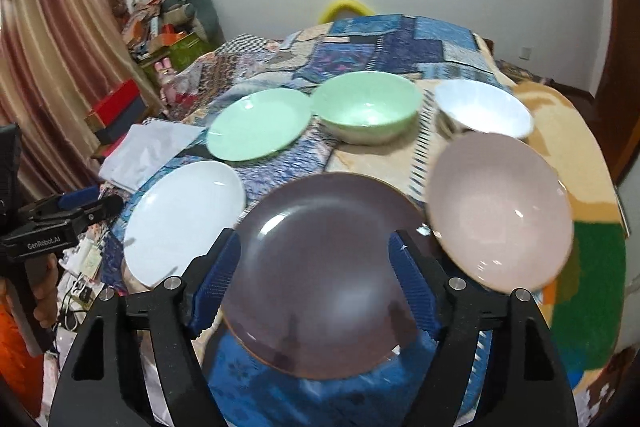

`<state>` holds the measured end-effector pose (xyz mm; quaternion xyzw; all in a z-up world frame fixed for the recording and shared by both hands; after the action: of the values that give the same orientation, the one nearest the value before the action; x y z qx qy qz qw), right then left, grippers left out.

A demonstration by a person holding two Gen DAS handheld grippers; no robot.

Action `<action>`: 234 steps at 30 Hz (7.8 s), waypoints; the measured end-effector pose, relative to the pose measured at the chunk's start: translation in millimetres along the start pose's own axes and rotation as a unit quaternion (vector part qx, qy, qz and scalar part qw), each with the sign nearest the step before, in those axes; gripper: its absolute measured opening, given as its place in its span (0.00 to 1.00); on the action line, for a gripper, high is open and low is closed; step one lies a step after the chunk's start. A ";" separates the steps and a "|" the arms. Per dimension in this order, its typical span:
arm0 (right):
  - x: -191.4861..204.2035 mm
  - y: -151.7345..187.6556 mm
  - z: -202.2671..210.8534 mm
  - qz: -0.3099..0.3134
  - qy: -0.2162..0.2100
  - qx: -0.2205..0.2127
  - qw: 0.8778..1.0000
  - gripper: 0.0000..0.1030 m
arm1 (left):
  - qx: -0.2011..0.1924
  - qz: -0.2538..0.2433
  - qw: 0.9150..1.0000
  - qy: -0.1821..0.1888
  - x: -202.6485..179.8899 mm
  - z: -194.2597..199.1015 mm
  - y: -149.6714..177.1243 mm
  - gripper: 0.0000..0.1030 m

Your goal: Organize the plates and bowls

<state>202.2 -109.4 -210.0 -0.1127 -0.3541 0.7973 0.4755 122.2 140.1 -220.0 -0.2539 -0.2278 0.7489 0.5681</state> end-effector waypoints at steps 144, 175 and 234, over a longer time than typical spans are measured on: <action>-70.0 40.2 -39.3 -0.089 -0.008 0.068 0.994 0.26 | 0.132 -0.031 0.983 0.127 -100.8 -99.1 20.4 0.29; -69.4 37.2 -16.6 -0.061 0.025 0.061 0.996 0.29 | 0.135 -0.034 0.982 0.126 -106.7 -101.8 20.4 0.32; 36.1 -71.8 -197.4 -0.016 -0.008 0.143 0.990 0.31 | 0.082 -0.027 0.992 0.088 76.1 -223.9 -129.7 0.20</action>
<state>334.0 32.5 -298.9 -0.0317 -0.2415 0.8330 0.4968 343.5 258.0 -319.5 -0.2654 -0.1215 0.7241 0.6248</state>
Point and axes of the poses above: each gripper's, at about its wrist camera, not at the fingertips, and z roughly against the way its jaws point, x to its left, y to its underside, the point moved 6 cm from there along -z, roughly the way its jaws point, and after that the axes turned 2 degrees about y, right-handed, at the moved point
